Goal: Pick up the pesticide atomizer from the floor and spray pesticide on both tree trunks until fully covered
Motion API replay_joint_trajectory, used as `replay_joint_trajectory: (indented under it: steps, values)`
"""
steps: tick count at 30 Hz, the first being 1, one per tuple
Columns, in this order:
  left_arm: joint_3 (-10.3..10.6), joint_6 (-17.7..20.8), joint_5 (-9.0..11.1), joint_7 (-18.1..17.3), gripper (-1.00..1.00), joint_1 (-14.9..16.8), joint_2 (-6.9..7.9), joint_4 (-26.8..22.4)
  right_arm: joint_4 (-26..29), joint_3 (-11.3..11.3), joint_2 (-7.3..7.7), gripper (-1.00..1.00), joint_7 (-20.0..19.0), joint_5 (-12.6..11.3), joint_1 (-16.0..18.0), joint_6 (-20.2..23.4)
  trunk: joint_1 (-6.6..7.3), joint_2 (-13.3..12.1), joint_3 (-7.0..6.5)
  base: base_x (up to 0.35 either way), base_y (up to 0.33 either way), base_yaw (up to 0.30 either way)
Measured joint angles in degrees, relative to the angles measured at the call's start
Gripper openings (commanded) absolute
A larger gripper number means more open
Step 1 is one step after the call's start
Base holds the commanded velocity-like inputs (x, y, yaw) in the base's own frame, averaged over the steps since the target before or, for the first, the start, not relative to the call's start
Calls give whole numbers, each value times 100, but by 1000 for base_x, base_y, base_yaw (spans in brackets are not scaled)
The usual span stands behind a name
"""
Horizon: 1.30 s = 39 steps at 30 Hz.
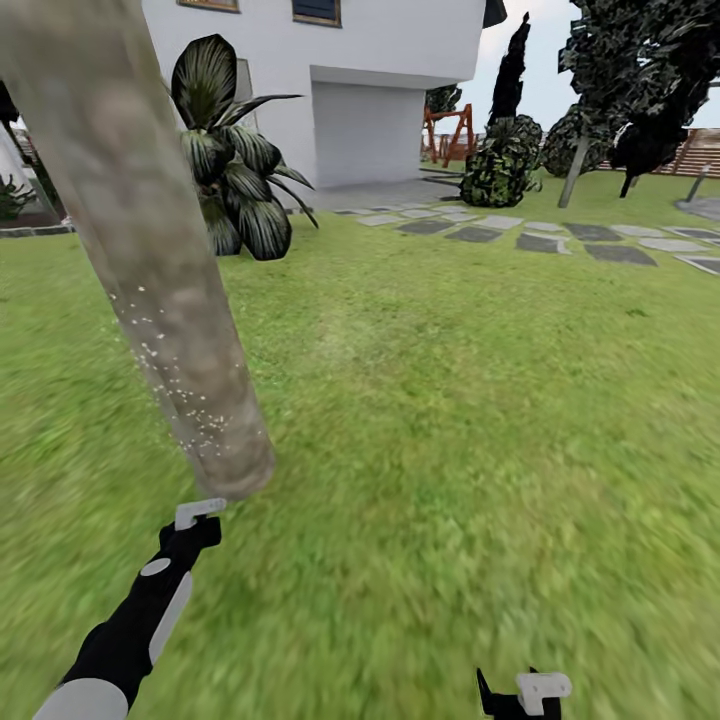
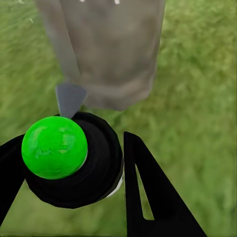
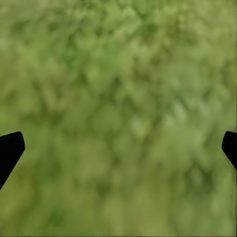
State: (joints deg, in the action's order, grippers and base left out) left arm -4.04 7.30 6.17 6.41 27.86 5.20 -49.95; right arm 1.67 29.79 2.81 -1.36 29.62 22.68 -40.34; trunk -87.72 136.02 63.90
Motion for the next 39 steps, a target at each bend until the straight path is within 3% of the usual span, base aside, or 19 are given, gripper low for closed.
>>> replay_joint_trajectory:
  steps: [19, 39]
  values:
    - [-9, 0, 9, 0, -100, 0, -10, 3, 0, 0, 9, 100, -5, 0, 0, -9, 0, 0, 0, 114, -267, 13]
    - [-18, 0, 2, 44, -100, 0, -2, 3, 0, 0, 0, 100, -5, 0, 0, -9, 0, 0, 0, 114, -267, 268]
